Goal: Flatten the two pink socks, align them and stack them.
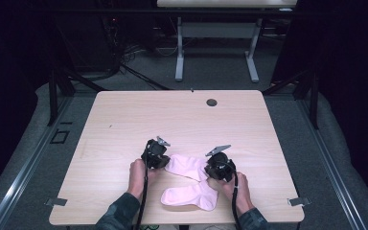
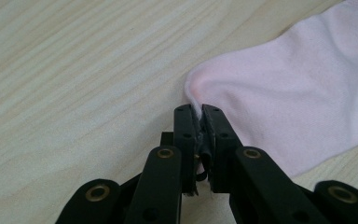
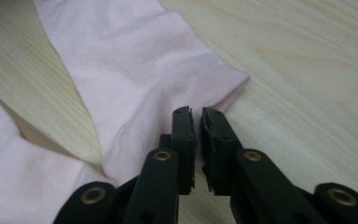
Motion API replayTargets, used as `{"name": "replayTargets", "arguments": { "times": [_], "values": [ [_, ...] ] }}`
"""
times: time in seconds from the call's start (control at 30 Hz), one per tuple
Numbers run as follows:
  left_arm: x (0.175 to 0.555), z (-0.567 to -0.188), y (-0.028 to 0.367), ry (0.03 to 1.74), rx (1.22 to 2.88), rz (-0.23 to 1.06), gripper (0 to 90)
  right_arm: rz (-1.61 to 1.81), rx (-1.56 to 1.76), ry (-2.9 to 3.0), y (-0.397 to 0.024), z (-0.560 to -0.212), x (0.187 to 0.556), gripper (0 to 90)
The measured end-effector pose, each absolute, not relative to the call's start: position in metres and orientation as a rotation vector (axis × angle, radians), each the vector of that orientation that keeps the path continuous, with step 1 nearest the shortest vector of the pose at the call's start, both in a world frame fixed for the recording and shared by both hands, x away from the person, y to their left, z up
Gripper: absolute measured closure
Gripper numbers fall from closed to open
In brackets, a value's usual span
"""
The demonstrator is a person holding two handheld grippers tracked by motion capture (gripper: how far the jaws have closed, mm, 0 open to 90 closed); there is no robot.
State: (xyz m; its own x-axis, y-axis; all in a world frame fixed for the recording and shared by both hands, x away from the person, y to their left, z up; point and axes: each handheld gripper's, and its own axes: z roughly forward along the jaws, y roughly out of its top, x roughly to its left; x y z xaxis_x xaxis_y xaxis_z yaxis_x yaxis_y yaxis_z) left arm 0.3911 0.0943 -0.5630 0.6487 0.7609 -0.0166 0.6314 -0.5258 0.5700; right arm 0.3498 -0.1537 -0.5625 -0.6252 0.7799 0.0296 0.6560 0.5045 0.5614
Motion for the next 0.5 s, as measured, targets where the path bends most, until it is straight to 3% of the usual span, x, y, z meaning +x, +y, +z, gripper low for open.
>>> {"name": "replayTargets", "arguments": {
  "times": [0.27, 0.5],
  "values": [
    [0.384, -0.556, 0.105, 1.110, 2.220, 0.317, 86.7, 0.850, 1.232, 2.472, -0.159, -0.561, 0.348, 86.4],
    [0.370, -0.525, 0.114, 1.103, 2.140, 0.305, 86.7, 0.895, 1.201, 2.428, -0.163, -0.528, 0.345, 86.4]
  ]
}}
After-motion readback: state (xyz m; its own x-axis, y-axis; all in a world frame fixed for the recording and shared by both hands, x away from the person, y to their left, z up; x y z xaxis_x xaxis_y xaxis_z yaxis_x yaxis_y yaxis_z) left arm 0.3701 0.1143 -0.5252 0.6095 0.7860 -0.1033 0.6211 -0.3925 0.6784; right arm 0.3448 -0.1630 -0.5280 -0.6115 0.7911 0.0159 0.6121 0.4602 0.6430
